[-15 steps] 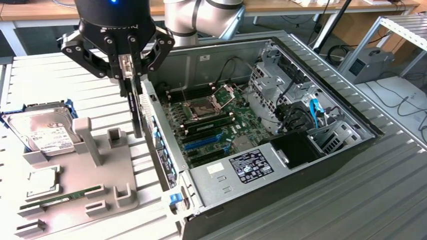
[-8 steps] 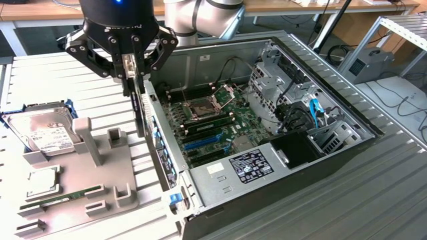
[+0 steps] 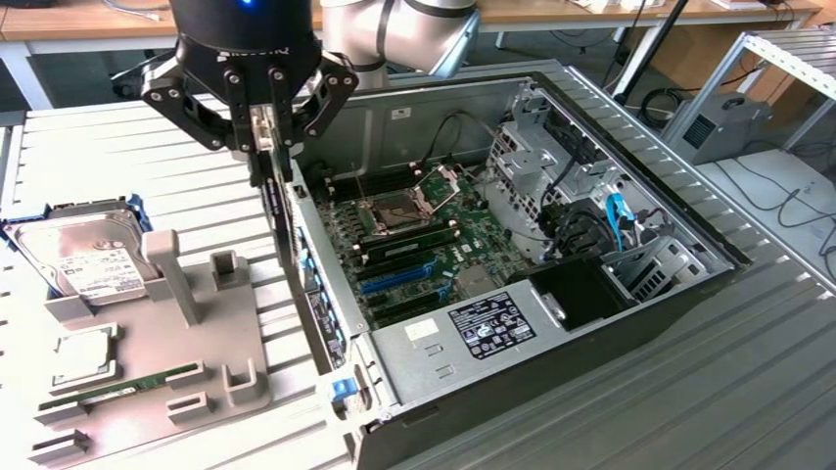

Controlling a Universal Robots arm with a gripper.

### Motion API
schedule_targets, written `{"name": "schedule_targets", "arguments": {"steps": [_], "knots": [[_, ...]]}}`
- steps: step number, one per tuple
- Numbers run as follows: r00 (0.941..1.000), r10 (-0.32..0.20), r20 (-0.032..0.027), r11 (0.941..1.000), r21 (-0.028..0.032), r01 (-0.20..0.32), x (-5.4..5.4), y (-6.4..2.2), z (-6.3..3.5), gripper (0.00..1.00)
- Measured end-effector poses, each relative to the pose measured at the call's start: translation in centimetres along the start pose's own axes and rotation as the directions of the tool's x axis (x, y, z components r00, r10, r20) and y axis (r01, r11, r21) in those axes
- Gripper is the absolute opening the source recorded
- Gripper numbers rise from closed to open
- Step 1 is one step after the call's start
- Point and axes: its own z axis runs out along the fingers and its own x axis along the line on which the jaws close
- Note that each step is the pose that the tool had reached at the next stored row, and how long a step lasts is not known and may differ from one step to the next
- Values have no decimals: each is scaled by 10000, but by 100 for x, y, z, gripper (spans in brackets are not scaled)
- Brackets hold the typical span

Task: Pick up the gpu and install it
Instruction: 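Pick up the gpu and move the gpu toward the slot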

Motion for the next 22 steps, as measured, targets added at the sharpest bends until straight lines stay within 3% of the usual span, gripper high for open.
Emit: {"name": "schedule_targets", "arguments": {"steps": [22], "knots": [[10000, 0, 0, 10000, 0, 0, -131, 10, 4, 26]]}}
